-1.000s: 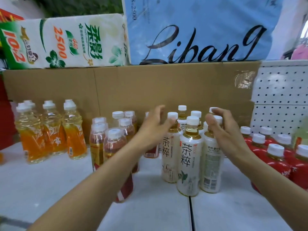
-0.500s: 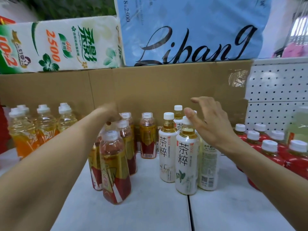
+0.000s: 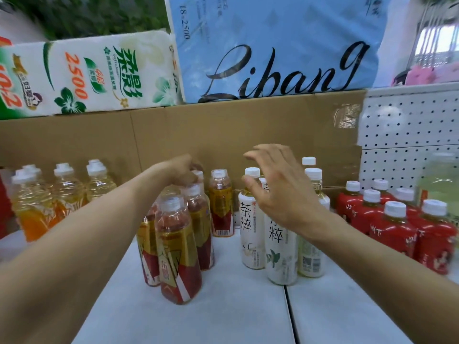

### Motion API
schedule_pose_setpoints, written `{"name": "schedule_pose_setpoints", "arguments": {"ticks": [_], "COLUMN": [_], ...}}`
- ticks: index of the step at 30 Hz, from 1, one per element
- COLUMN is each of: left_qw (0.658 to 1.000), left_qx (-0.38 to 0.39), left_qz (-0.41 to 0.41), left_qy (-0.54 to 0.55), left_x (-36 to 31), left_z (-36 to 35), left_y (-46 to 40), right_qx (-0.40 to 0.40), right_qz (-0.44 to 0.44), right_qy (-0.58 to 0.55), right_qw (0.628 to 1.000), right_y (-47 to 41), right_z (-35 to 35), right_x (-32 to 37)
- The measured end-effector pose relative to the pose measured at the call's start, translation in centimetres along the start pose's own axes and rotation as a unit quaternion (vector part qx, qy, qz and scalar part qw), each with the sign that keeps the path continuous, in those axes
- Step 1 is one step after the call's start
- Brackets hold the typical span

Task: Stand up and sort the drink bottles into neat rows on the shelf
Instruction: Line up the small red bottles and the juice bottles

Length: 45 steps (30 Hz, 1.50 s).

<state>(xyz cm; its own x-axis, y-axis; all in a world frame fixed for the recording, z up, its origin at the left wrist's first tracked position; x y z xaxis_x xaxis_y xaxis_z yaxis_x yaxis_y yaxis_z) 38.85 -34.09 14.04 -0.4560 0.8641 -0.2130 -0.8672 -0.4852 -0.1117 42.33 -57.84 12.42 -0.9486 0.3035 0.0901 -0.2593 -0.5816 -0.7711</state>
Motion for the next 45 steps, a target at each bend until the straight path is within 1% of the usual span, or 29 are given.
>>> {"name": "schedule_pose_setpoints", "arguments": {"ticks": [2, 5, 7, 10, 12, 14, 17, 20, 22, 25, 27, 29, 33, 35, 37, 39, 41, 43, 45], "left_qw": [0.999, 0.997, 0.993, 0.986, 0.983, 0.982, 0.981, 0.980, 0.978, 0.974, 0.967, 0.955, 0.935, 0.921, 0.899, 0.873, 0.855, 0.850, 0.857], "left_qx": [0.009, 0.024, 0.039, 0.066, 0.068, 0.055, 0.005, -0.018, -0.022, 0.006, 0.033, 0.036, 0.001, -0.019, -0.032, -0.009, 0.035, 0.085, 0.100], "left_qz": [-0.026, -0.069, -0.106, -0.153, -0.170, -0.178, -0.194, -0.199, -0.202, -0.215, -0.232, -0.257, -0.296, -0.297, -0.288, -0.276, -0.257, -0.248, -0.257], "left_qy": [0.027, 0.024, 0.024, 0.016, 0.009, -0.008, -0.024, 0.003, 0.038, 0.066, 0.099, 0.142, 0.195, 0.252, 0.329, 0.401, 0.450, 0.457, 0.435], "left_x": [-0.9, -2.6, -3.7, -5.2, -6.0, -6.5, -7.4, -8.1, -8.7, -10.3, -11.9, -13.9, -19.5, -22.6, -25.7, -28.9, -31.9, -35.0, -38.0], "left_z": [-0.3, -0.7, -0.9, -1.0, -0.7, -0.3, 0.2, 0.3, 0.3, -0.2, -1.0, -2.2, -5.9, -8.2, -10.2, -12.1, -14.3, -16.9, -19.2], "left_y": [0.0, -0.1, -0.1, 0.8, 1.7, 2.7, 4.1, 5.7, 6.8, 8.8, 10.3, 11.7, 13.8, 14.1, 14.1, 13.9, 13.4, 12.9, 12.5], "right_qx": [0.046, 0.158, 0.183, 0.167, 0.160, 0.169, 0.170, 0.143, 0.130, 0.118, 0.110, 0.106, 0.103, 0.095, 0.098, 0.103, 0.094, 0.077, 0.045], "right_qz": [0.001, -0.034, -0.064, -0.116, -0.136, -0.150, -0.152, -0.179, -0.182, -0.180, -0.184, -0.185, -0.174, -0.177, -0.189, -0.200, -0.207, -0.208, -0.207], "right_qy": [-0.051, -0.119, -0.144, -0.187, -0.207, -0.235, -0.275, -0.341, -0.364, -0.362, -0.373, -0.380, -0.360, -0.338, -0.318, -0.311, -0.317, -0.324, -0.323], "right_qw": [0.998, 0.980, 0.970, 0.961, 0.956, 0.945, 0.934, 0.912, 0.904, 0.907, 0.903, 0.900, 0.911, 0.919, 0.924, 0.923, 0.921, 0.920, 0.922], "right_y": [-0.3, -0.4, -0.2, 0.0, 0.2, 0.6, 1.1, 1.7, 2.5, 4.3, 5.8, 7.5, 10.8, 12.4, 13.7, 14.9, 16.0, 17.0, 18.2], "right_z": [-0.9, -3.4, -4.4, -4.8, -4.9, -5.3, -5.7, -5.4, -4.7, -3.0, -1.3, 0.8, 5.5, 7.5, 9.3, 10.8, 12.6, 14.2, 16.0], "right_x": [1.4, 2.5, 2.5, 1.8, 1.5, 1.6, 2.3, 2.7, 2.8, 2.0, 0.9, -0.7, -4.8, -7.7, -10.9, -14.2, -17.2, -20.0, -22.5]}}
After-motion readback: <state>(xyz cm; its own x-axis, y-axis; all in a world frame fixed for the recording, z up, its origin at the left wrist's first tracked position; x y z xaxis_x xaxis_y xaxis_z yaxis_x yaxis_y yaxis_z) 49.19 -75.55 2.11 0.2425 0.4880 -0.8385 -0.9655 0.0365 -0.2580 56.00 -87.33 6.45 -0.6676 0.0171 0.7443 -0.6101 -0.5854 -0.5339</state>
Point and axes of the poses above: each hand's wrist, its own y-axis away from the middle knuckle, its own z-axis out of the back of the hand, x = y × z, the point moved 5 cm from there along -y, towards the middle knuckle, and after that the axes turned 3 degrees about x, right-handed, at the moved point
